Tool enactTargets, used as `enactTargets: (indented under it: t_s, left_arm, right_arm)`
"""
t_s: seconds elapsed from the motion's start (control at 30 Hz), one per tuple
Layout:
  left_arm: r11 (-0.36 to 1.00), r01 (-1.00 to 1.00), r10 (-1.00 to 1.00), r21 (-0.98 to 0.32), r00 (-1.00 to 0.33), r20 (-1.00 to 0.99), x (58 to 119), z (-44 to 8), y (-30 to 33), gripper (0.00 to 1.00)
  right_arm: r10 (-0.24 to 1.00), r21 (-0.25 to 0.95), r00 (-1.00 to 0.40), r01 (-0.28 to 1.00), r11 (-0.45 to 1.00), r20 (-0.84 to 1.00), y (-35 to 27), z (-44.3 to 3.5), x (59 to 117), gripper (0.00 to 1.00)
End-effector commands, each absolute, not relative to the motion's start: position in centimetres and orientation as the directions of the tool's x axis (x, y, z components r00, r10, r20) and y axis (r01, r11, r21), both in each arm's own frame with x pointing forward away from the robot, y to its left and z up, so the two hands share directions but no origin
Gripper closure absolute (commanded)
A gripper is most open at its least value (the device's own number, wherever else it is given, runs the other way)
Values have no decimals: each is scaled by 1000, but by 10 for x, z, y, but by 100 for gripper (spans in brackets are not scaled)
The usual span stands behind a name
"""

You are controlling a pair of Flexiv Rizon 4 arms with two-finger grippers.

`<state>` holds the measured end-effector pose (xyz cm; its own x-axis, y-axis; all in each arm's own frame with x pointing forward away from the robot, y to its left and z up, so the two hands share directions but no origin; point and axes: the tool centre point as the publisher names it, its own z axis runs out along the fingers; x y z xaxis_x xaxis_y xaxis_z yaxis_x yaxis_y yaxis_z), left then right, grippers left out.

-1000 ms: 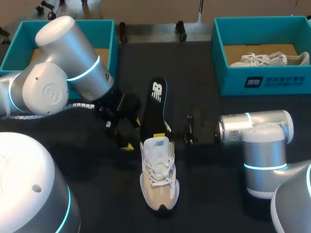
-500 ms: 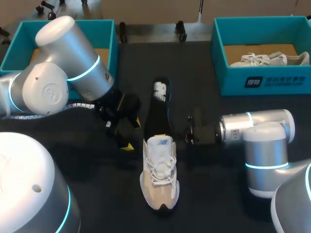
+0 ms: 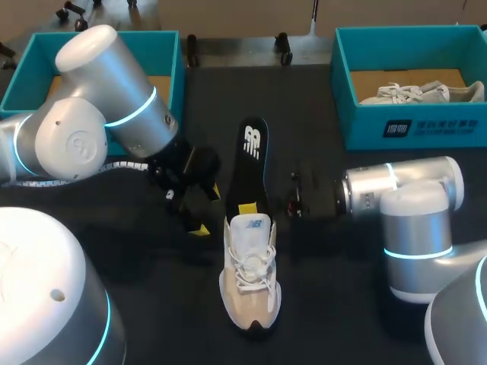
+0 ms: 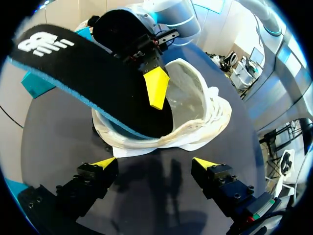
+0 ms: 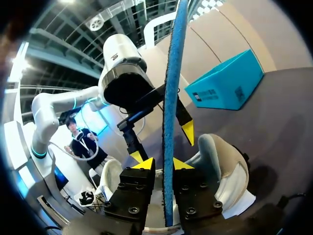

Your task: Take the shoe out of the shoebox, open the shoe tongue, remove and reinsert the insole, then place the shoe into the shoebox

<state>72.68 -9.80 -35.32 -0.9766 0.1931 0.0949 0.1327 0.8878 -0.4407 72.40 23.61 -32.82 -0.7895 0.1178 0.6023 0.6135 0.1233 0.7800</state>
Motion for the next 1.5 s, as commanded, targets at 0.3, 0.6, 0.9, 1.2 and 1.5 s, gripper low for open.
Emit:
enactTargets:
  t_s: [0.3, 0.6, 0.9, 1.2, 1.5]
  left_arm:
    - [887, 133, 193, -442, -977, 94, 727, -354, -98, 0]
    - [887, 133, 193, -442, -977, 94, 727, -354, -98, 0]
    - [887, 133, 193, -442, -977, 94, 727, -354, -98, 0]
    - [887, 133, 193, -442, -977, 94, 727, -354, -98, 0]
    - [887, 133, 193, -442, -977, 94, 727, -354, -98, 0]
  right_arm:
    - [89, 787, -800, 600, 141, 593, 239, -321, 748, 76]
    - [92, 790, -794, 607, 87, 600, 239, -321, 751, 100]
    - [88, 770, -774, 633, 82, 627, 240, -333, 738, 100]
    - [92, 700, -710, 704, 118, 698, 241, -345, 729, 100]
    - [89, 671, -686, 726, 149, 722, 243, -354, 721, 100]
